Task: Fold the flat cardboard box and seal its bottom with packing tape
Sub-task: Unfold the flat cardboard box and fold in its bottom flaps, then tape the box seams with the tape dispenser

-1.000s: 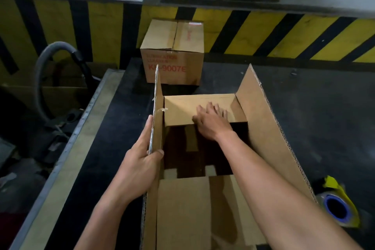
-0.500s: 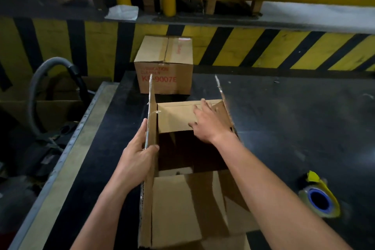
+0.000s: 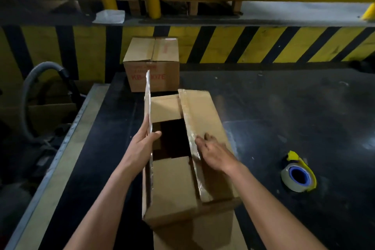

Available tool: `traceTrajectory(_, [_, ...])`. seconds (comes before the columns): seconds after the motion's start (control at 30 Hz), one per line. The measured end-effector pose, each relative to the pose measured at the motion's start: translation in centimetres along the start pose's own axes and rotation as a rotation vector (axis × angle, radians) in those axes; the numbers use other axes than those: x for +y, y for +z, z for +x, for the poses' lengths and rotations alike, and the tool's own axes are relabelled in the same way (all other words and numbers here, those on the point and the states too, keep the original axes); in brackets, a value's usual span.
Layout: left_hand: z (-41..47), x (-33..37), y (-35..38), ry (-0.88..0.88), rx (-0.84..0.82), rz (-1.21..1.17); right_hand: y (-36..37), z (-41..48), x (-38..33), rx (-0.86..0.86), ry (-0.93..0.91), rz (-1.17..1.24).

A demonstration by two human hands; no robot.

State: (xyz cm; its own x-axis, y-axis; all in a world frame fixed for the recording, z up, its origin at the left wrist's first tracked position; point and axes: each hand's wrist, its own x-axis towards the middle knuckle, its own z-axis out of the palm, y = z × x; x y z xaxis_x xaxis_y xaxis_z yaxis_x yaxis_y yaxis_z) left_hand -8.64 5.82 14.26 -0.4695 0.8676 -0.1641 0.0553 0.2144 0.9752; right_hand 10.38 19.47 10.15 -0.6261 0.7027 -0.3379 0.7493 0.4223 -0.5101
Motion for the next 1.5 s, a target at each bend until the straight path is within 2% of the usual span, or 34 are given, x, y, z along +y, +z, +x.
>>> traceTrajectory(0.07, [0.0,-0.1,1.0,0.022,-0.005,0.068,1.5,-0.5,0.6,0.005,-0.038,-0.131])
traceTrajectory(0.17, [0.3,-1.1,2.7,0.013,-0.013,0.251,2.2,-1.4,1.4,0.13,-0.071,-0.063])
traceTrajectory(0.37, [3.1,-4.7,4.4,-0.044,-0.135,0.991,3.7,-3.6,2.2,0.309,0.072,0.101])
traceTrajectory(0.47, [4.4,-4.6,4.5,0.04,-0.106,1.077,4.6,-5.1,-0.1,0.215,0.225,0.12])
traceTrajectory(0.57, [7.8,-4.8,3.4,0.093,-0.097,1.125,7.3,-6.2,-2.3,0.053,0.307,-0.005])
traceTrajectory(0.7, [14.4,-5.0,2.2,0.017,-0.152,1.26,9.8,-6.8,-2.2,0.107,0.304,-0.125])
traceTrajectory(0.83, [20.5,-4.0,2.0,0.003,-0.155,1.317,9.8,-7.8,-1.6,0.143,0.373,-0.097])
traceTrajectory(0.97, [23.8,-2.9,1.3,0.049,-0.156,1.321,8.7,-8.7,-1.2,0.103,0.633,-0.005])
traceTrajectory(1.03, [24.8,-2.7,0.5,-0.048,-0.189,1.286,8.1,-8.7,-0.9,0.087,0.752,0.163])
traceTrajectory(1.1, [25.3,-2.4,0.2,-0.11,-0.2,1.271,8.1,-8.4,-0.6,0.144,0.795,0.365])
traceTrajectory(1.2, [24.9,-2.0,0.0,-0.116,-0.178,1.296,8.4,-8.4,-0.2,0.298,0.694,0.629])
traceTrajectory(1.27, [24.1,-1.8,-1.2,-0.146,-0.134,1.282,8.3,-8.6,0.2,0.395,0.637,0.707])
traceTrajectory(1.4, [21.8,-2.4,-5.0,-0.265,0.036,1.124,7.7,-8.3,2.5,0.574,0.506,0.644])
traceTrajectory(1.5, [18.7,-3.4,-7.6,-0.412,0.11,1.019,7.8,-7.2,3.7,0.602,0.436,0.637])
